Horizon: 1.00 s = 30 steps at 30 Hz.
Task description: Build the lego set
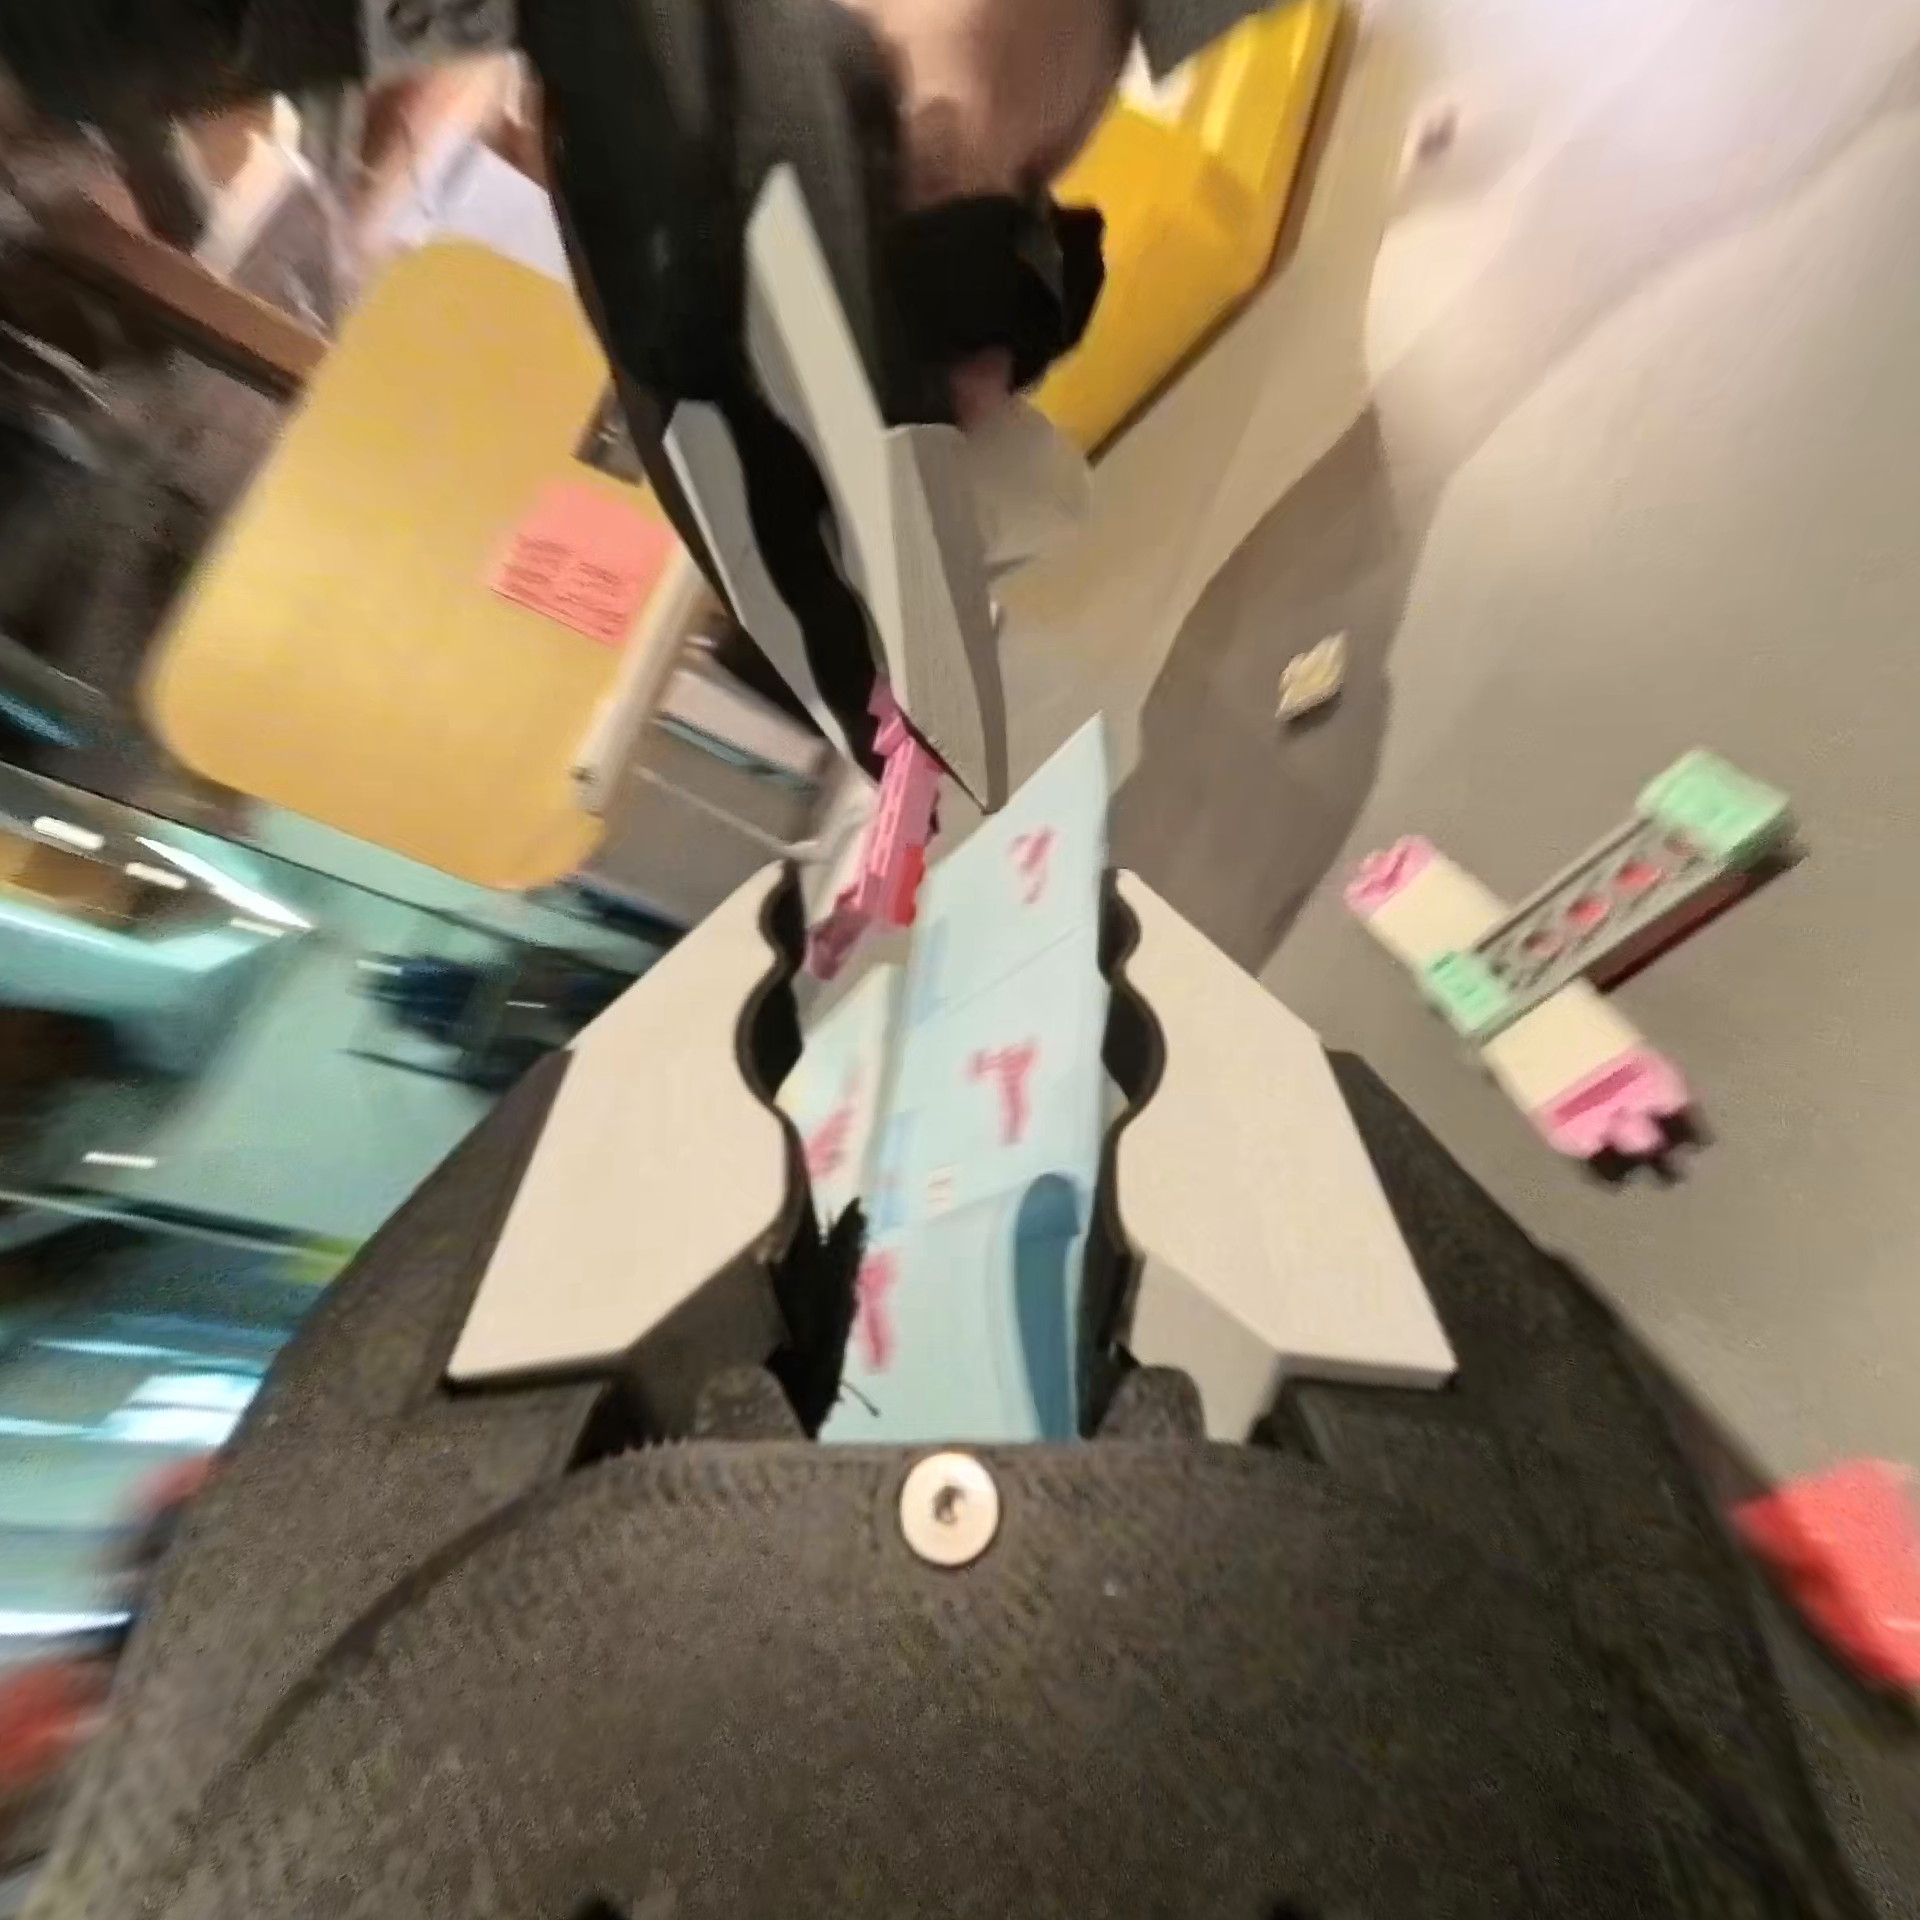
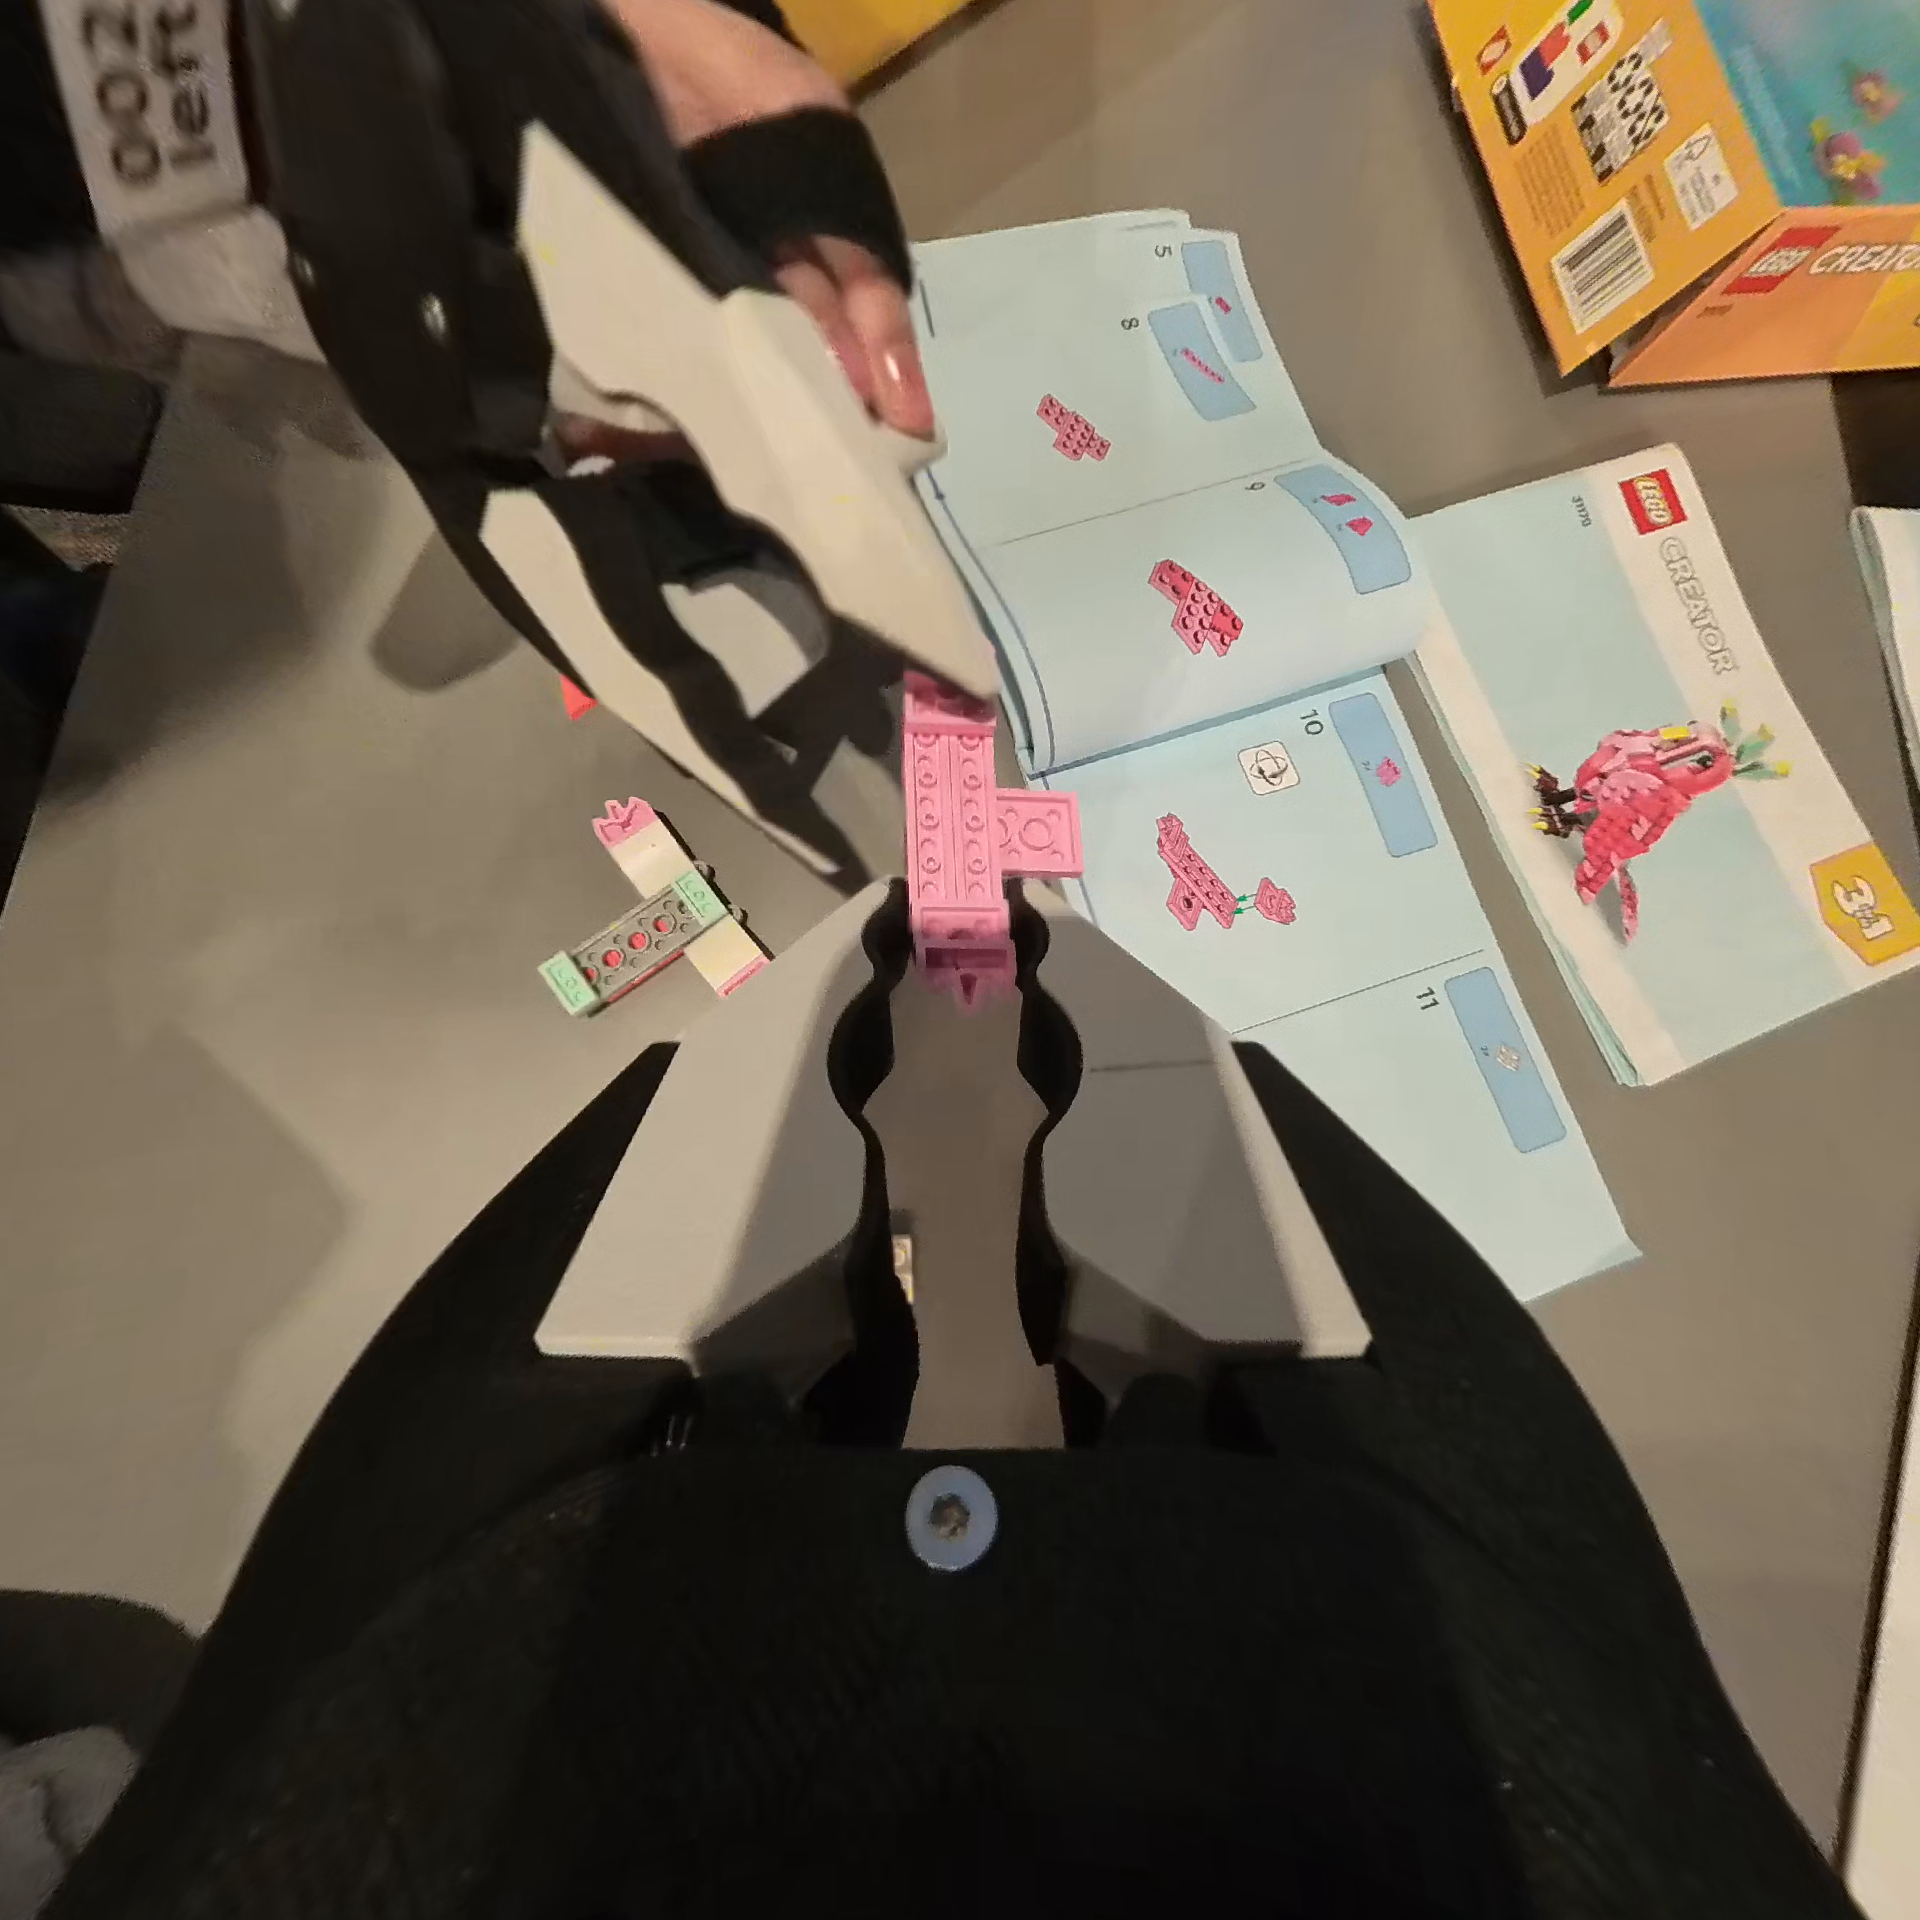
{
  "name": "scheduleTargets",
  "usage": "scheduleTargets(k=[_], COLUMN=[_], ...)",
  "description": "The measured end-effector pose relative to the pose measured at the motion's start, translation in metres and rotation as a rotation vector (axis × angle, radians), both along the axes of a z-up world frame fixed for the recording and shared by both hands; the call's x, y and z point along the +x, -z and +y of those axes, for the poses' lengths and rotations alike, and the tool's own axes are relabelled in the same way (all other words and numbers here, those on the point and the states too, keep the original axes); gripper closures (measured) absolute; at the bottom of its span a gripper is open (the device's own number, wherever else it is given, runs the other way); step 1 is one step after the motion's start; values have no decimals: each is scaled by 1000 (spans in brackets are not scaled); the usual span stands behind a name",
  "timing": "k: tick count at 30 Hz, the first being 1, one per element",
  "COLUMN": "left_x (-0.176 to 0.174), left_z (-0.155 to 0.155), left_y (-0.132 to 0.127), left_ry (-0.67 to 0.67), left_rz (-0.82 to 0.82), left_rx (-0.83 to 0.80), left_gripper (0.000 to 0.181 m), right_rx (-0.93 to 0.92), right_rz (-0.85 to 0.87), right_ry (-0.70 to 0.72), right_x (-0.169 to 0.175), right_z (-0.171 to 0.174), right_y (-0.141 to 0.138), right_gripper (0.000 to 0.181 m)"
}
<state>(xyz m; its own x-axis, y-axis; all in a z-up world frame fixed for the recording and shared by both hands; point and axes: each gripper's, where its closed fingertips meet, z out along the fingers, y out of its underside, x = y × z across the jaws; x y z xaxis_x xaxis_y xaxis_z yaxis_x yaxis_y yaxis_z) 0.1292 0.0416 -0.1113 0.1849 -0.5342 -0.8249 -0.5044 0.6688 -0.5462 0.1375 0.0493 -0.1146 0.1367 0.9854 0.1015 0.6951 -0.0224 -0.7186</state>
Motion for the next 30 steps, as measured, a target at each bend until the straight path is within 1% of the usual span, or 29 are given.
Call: scheduleTargets(k=[2, 4, 7, 9, 11, 13, 16, 19, 21, 25, 28, 29, 30], left_x=[2, 0, -1, -4, -7, -10, -12, -12, -12, -12, -14, -15, -17], left_z=[-6, -8, -17, -16, -14, -14, -16, -20, -18, -17, -14, -12, -9], left_y=[-7, -20, -31, -38, -45, -51, -54, -56, -55, -54, -56, -57, -58], left_ry=[70, 135, 277, 336, 375, 405, 416, 441, 435, 447, 451, 448, 449], left_rz=[-113, -241, -371, -460, -546, -599, -606, -606, -611, -604, -617, -631, -646], left_rx=[-274, -509, -840, -969, -1025, -1041, -1013, -998, -1006, -1045, -1066, -1069, -1069], left_gripper=[116, 117, 129, 143, 158, 167, 168, 162, 167, 168, 168, 169, 169], right_rx=[2, 13, 26, 35, 32, 24, 16, 8, 7, 5, 2, -7, -10], right_rz=[33, 72, 127, 157, 186, 212, 226, 221, 213, 189, 211, 223, 229], right_ry=[-16, -38, -63, -70, -81, -93, -104, -110, -109, -100, -80, -70, -53], right_x=[0, -2, -5, -7, -10, -12, -13, -14, -14, -14, -16, -17, -17], right_z=[-2, -4, -8, -9, -12, -14, -17, -19, -19, -18, -16, -15, -12], right_y=[-5, -12, -23, -29, -34, -38, -41, -40, -40, -36, -38, -39, -40], right_gripper=[164, 164, 164, 164, 164, 164, 164, 164, 165, 165, 165, 159, 148])
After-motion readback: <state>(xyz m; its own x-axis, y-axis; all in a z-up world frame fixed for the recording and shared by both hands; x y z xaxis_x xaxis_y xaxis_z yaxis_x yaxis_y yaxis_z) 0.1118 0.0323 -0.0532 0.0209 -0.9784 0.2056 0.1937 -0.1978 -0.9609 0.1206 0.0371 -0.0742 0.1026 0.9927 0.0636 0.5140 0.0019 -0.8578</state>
